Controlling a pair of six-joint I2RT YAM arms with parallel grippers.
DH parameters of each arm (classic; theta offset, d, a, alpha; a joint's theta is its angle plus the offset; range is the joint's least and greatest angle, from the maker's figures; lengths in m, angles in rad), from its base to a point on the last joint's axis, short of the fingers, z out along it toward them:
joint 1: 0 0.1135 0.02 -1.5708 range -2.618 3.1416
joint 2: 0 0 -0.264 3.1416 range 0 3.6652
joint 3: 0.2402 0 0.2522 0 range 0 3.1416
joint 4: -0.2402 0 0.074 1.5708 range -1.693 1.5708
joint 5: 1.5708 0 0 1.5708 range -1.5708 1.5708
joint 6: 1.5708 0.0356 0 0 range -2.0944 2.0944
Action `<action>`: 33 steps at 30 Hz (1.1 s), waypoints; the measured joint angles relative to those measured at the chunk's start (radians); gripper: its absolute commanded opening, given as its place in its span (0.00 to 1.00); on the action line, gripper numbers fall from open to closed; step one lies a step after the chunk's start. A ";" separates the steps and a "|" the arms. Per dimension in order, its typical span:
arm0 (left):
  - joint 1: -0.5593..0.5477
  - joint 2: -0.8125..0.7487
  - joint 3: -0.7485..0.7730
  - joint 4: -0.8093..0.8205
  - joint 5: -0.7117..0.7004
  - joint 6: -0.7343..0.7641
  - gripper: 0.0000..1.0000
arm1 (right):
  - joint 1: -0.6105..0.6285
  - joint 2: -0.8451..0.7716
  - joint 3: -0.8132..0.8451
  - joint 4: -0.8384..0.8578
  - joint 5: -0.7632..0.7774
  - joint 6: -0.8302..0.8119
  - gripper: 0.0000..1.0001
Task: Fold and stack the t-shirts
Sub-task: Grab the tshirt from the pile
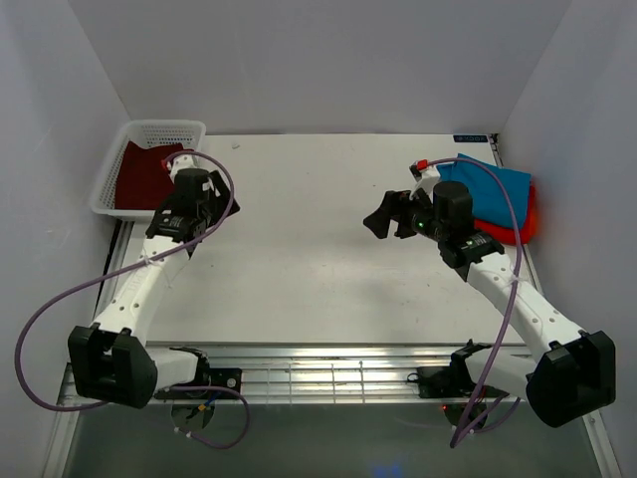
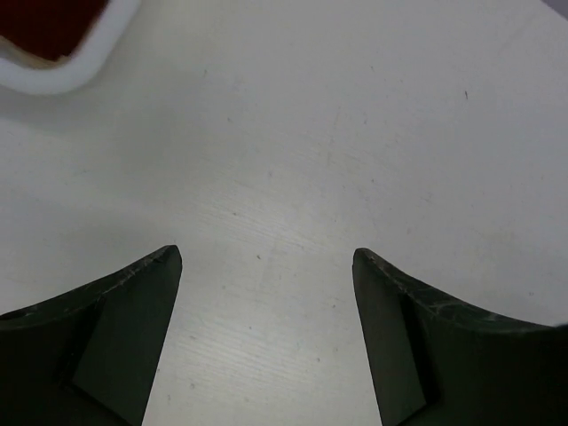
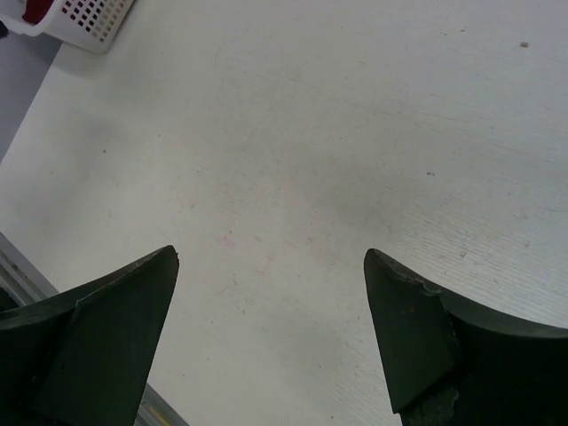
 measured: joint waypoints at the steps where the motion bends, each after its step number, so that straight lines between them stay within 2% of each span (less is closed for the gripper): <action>1: 0.013 0.019 0.025 0.000 -0.013 0.000 0.88 | 0.000 0.005 0.000 0.000 0.004 -0.004 0.93; 6: 0.094 0.119 0.147 0.023 -0.086 0.004 0.83 | 0.000 0.040 0.000 -0.001 0.033 -0.038 0.94; 9: 0.149 0.191 0.213 0.064 -0.126 0.013 0.75 | 0.000 0.042 0.000 0.000 0.040 -0.060 0.94; 13: 0.227 0.339 0.317 0.129 -0.130 0.030 0.58 | 0.001 0.047 0.000 0.006 0.035 -0.072 0.94; 14: 0.252 0.399 0.356 0.148 -0.130 0.035 0.49 | 0.001 0.051 0.000 0.009 0.032 -0.075 0.94; 15: 0.265 0.439 0.379 0.161 -0.130 0.039 0.47 | 0.001 0.055 0.000 0.011 0.028 -0.077 0.94; 23: 0.323 0.821 0.634 0.172 -0.138 0.101 0.50 | 0.004 0.090 0.000 0.020 0.021 -0.089 0.93; 29: 0.323 0.962 0.740 0.167 -0.156 0.147 0.50 | 0.005 0.122 0.000 0.019 0.022 -0.092 0.93; 33: 0.330 0.992 0.766 0.176 -0.169 0.167 0.51 | 0.005 0.134 0.000 0.019 0.022 -0.094 0.93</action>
